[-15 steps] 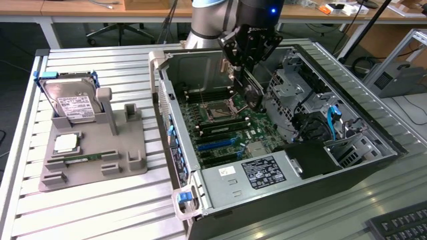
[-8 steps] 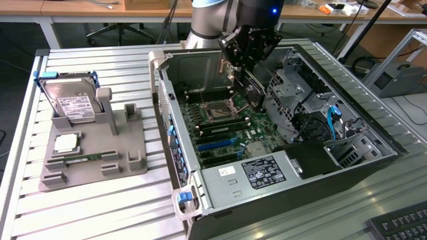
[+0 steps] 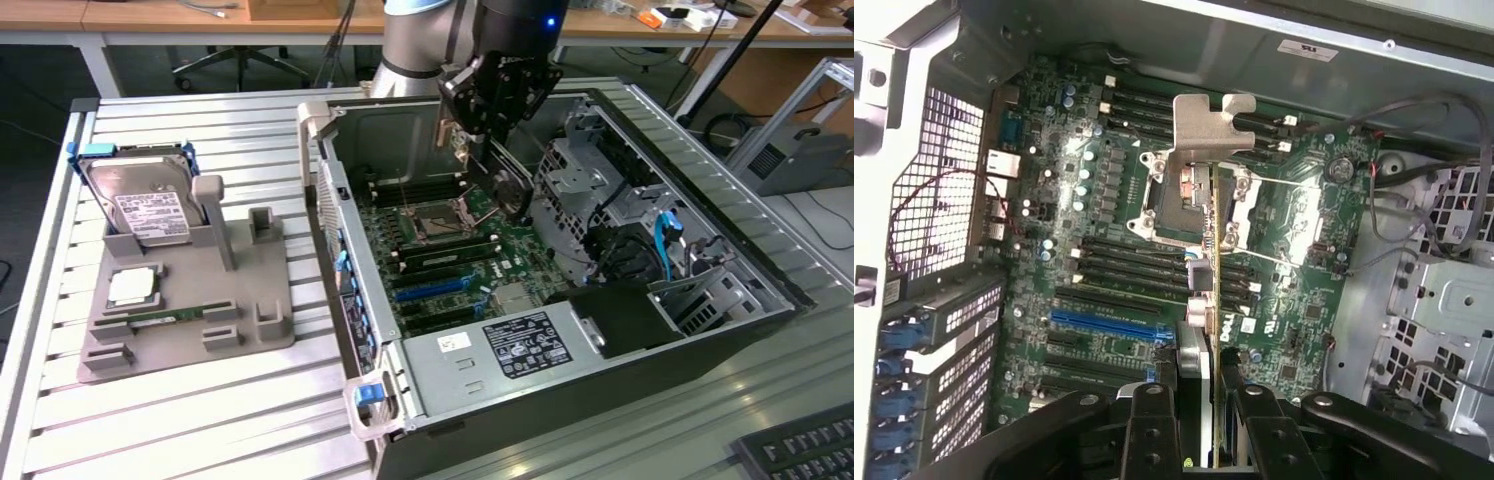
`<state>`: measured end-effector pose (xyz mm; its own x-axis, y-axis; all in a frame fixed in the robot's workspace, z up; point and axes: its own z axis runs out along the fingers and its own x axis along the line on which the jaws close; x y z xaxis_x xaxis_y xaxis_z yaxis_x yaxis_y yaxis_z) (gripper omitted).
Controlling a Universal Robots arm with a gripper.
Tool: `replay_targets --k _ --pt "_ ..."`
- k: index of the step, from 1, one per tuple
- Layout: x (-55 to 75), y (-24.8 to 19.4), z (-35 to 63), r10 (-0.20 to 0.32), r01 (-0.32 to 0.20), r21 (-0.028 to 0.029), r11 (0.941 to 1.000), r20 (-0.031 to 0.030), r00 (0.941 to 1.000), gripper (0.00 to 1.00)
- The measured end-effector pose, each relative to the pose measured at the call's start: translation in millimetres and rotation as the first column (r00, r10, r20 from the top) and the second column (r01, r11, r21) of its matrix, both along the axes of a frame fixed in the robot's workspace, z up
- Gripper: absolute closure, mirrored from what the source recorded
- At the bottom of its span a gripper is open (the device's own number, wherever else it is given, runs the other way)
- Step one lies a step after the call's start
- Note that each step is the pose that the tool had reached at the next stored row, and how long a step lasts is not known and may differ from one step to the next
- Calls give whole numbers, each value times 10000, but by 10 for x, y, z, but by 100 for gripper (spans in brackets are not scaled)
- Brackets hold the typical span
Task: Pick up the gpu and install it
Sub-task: 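Insert the gpu into the slot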
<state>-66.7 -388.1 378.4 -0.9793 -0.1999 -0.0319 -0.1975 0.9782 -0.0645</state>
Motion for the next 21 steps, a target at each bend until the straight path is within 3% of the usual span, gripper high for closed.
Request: replay_targets --k 21 --pt "2 0 -6 400 -400 -12 9992 -1 9992 73"
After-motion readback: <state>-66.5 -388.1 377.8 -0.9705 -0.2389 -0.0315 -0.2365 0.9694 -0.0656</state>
